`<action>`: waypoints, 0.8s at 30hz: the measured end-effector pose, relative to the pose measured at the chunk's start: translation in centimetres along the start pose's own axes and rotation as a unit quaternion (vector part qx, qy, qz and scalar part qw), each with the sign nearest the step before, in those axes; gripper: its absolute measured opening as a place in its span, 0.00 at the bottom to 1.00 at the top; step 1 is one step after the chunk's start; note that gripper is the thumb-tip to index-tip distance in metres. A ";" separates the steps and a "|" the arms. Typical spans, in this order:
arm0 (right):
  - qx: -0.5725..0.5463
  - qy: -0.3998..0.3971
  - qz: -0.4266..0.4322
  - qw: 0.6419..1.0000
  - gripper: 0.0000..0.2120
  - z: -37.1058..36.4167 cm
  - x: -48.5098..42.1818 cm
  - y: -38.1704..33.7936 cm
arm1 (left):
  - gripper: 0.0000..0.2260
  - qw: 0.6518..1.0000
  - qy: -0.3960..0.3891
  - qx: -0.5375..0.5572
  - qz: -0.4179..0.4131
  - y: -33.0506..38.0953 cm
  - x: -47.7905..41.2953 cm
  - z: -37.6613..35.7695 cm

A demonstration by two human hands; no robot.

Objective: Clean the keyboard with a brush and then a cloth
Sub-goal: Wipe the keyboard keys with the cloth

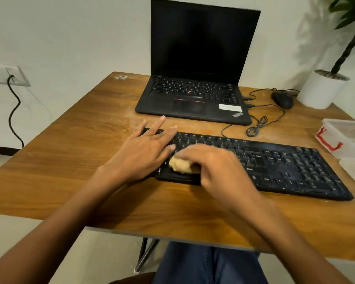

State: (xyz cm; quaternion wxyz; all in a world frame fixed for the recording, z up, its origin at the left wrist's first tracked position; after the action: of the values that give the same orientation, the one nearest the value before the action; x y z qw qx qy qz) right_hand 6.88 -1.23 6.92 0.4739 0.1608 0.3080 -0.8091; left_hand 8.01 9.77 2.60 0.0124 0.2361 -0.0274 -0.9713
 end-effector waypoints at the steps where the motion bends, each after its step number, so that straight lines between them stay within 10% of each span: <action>1: 0.028 0.013 0.003 1.000 0.24 0.2 -0.5 0.2 | 0.29 1.000 -0.009 0.016 -0.001 0.7 0.2 -0.1; 6: 0.087 -0.022 0.068 0.994 0.26 -0.5 1.6 -0.4 | 0.23 0.997 -0.054 0.044 0.021 0.7 1.1 -1.2; 24: -0.019 0.051 -0.148 0.988 0.23 3.2 1.6 4.2 | 0.31 0.999 -0.021 0.017 0.031 0.9 1.1 -1.0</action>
State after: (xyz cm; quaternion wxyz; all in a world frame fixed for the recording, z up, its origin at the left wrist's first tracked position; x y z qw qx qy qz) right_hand 9.82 -5.93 7.00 0.3358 0.1457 0.3680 -0.8548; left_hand 7.47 8.74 1.25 0.0378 0.2147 -0.0520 -0.9746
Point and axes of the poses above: each hand's wrist, its own x-axis away from the middle knuckle, its own z-axis out of the back of the hand, y = z × x, the point moved 10 cm from there along -x, towards the middle knuckle, and after that the axes turned 15 degrees about y, right-handed, at the moved point
